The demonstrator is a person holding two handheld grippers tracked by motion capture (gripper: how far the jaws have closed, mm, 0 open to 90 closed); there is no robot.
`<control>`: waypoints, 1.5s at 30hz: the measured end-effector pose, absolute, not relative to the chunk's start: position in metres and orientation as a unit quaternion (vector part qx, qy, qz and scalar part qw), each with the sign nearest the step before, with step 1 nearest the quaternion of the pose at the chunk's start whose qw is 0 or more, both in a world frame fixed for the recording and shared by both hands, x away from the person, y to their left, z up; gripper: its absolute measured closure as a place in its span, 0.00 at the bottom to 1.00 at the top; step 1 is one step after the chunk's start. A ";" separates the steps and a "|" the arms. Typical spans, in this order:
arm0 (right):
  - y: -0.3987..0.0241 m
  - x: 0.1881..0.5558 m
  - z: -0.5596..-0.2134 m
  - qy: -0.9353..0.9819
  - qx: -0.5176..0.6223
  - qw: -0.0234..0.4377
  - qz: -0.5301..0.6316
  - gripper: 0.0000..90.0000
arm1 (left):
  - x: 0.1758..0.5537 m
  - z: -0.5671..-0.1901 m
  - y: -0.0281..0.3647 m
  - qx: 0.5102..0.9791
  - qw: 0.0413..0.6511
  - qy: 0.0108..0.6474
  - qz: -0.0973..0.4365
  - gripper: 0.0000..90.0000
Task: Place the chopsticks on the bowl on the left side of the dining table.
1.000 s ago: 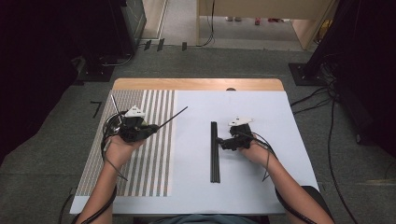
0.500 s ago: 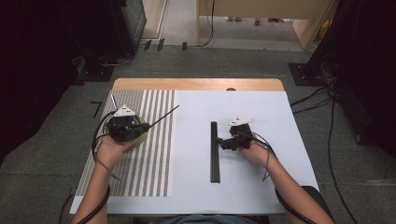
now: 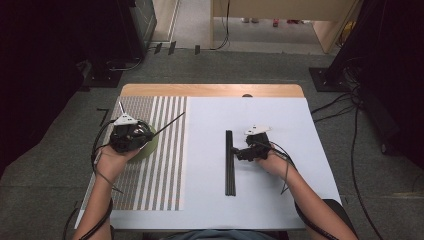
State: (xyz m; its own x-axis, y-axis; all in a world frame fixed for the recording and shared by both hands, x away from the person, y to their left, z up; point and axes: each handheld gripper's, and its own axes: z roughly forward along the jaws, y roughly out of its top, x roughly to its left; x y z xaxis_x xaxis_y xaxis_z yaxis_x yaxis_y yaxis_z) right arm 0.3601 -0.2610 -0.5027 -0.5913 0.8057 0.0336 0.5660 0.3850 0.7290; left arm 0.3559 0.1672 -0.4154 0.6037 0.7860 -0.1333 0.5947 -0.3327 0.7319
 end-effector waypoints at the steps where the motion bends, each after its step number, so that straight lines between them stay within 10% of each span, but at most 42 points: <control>1: -0.261 0.360 -0.503 0.815 0.421 0.166 0.361 0.12 | 0.356 -0.415 0.169 0.807 0.388 0.429 0.123 0.97; 45: -0.261 0.360 -0.503 0.816 0.420 0.166 0.362 0.12 | 0.352 -0.426 0.231 0.785 0.380 0.468 0.142 0.97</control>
